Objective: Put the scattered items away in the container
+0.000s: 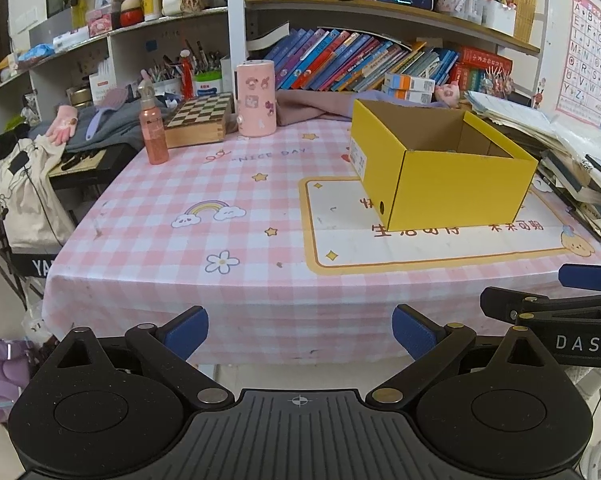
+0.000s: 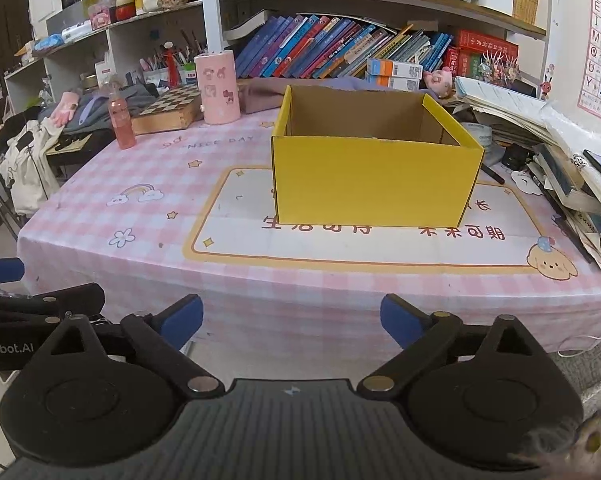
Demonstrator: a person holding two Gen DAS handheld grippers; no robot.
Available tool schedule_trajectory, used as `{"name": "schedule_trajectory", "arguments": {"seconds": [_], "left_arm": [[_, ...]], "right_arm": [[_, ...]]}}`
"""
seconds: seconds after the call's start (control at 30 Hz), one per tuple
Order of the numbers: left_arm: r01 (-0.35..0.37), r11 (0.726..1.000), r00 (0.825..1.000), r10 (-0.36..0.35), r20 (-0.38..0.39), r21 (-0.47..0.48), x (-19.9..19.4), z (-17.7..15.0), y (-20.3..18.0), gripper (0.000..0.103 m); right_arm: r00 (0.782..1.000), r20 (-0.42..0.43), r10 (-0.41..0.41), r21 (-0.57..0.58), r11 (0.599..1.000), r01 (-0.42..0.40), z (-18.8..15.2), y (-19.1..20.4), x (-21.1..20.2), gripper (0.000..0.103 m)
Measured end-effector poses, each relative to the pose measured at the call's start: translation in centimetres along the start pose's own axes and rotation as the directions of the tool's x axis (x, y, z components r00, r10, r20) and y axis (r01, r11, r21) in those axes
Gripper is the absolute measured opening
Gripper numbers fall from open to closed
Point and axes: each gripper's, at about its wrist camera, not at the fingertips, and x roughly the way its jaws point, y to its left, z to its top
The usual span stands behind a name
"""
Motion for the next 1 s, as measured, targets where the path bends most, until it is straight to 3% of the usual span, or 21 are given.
{"name": "schedule_trajectory", "arguments": {"seconds": [1.0], "left_arm": [[0.005, 1.000, 0.999, -0.005, -0.041, -0.011, 0.80, -0.03, 0.51, 0.103]], "right_arm": [[0.999, -0.025, -0.031, -0.003, 1.000, 0.031, 0.07, -0.12, 0.67, 0.103]]}}
